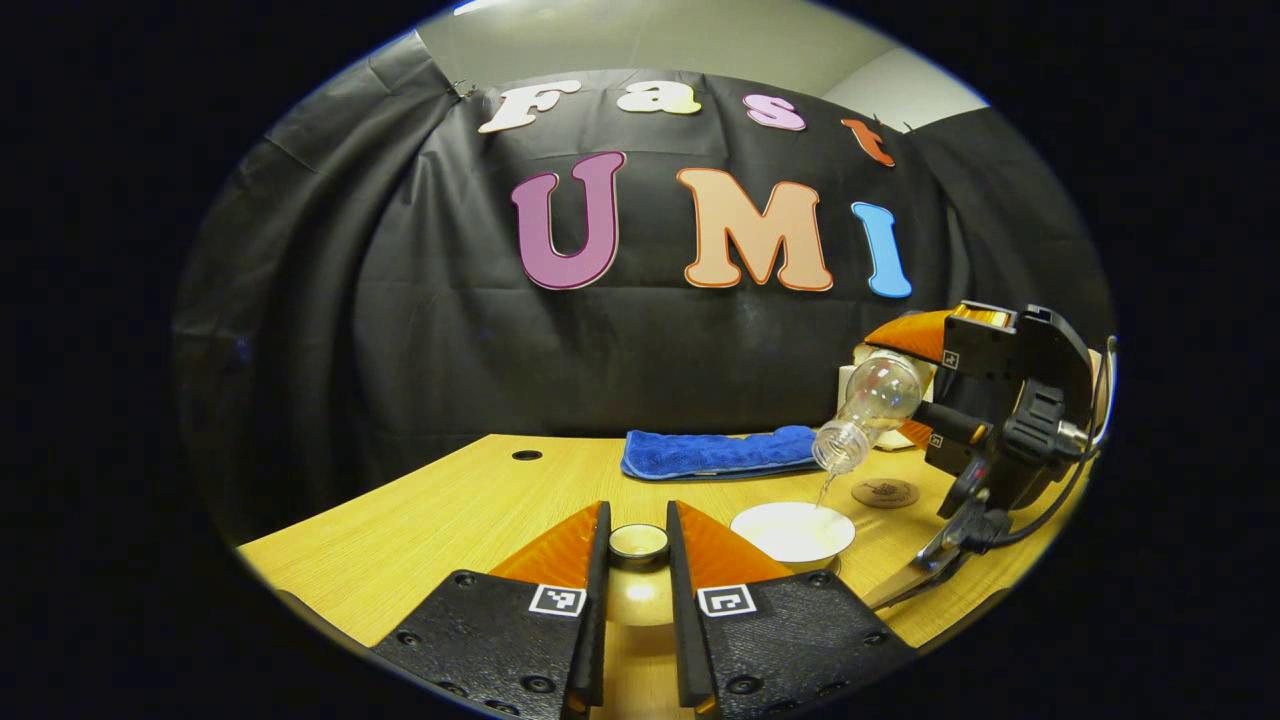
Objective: Open the teacup lid with one hand, grasp the water bottle and pour water into the teacup with the other hand; after pouring, place the water bottle on the coaster and then close the teacup lid.
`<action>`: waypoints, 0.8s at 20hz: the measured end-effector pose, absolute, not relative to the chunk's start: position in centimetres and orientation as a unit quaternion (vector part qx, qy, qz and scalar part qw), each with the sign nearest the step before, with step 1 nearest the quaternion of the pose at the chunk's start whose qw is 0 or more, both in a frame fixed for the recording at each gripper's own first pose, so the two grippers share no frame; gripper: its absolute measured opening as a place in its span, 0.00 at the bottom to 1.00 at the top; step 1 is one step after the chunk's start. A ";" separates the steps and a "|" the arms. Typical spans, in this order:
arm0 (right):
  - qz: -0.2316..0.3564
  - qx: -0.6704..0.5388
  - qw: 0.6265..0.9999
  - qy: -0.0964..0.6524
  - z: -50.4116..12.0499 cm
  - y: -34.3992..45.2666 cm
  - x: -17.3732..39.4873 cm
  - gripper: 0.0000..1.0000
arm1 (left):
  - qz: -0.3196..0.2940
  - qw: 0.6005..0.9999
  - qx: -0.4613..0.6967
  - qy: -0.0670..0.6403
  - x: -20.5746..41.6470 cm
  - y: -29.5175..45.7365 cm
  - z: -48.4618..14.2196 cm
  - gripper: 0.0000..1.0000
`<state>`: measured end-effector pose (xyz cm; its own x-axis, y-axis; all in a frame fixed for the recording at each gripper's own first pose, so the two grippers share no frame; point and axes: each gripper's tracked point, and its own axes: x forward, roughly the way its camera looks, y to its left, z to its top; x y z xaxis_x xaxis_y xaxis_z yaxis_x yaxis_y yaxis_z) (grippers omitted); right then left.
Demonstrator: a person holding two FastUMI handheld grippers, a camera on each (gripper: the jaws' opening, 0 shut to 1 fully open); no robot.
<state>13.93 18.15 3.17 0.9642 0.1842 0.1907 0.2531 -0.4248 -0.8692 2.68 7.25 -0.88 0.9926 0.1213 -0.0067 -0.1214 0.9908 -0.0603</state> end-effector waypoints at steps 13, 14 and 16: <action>-0.032 -0.859 0.485 -0.160 2.5 18.8 13.9 0.77 | 0.061 0.998 -0.030 0.002 2.7 7.3 -0.9 0.26; -0.029 -0.856 0.493 -0.152 2.5 18.5 14.1 0.77 | 0.061 0.998 -0.030 0.002 2.7 7.3 -0.8 0.26; -0.012 -0.832 0.543 -0.114 2.1 17.6 15.0 0.77 | 0.061 0.998 -0.030 0.001 2.6 7.3 -0.8 0.26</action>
<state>14.95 17.65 2.07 0.9738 0.1763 0.1434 0.2023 -0.3850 -0.9005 2.64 7.30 -0.83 0.9925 0.1219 -0.0066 -0.1221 0.9908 -0.0589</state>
